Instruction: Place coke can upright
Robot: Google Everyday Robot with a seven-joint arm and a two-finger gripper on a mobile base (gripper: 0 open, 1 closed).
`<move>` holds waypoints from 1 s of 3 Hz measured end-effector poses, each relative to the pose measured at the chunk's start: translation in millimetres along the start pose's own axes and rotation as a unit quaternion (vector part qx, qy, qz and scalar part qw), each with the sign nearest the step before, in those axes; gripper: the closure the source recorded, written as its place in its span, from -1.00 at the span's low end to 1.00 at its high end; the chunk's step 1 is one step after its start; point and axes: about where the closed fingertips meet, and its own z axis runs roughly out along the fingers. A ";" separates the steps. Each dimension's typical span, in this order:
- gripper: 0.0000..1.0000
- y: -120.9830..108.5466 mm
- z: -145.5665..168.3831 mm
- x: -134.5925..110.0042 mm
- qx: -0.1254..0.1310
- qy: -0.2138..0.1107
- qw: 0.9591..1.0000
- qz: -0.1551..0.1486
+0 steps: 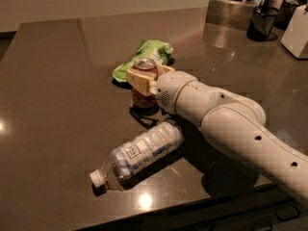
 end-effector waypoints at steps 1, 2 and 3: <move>0.50 4.2 -1.1 -3.6 -0.007 0.008 1.000 -0.012; 0.00 9.3 -4.7 -3.4 -0.012 0.020 0.999 -0.028; -0.46 7.7 -3.8 -3.0 -0.011 0.020 0.999 -0.027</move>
Offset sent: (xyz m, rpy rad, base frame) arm 0.0024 -0.0206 -0.0074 -0.0311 -0.1067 -0.0459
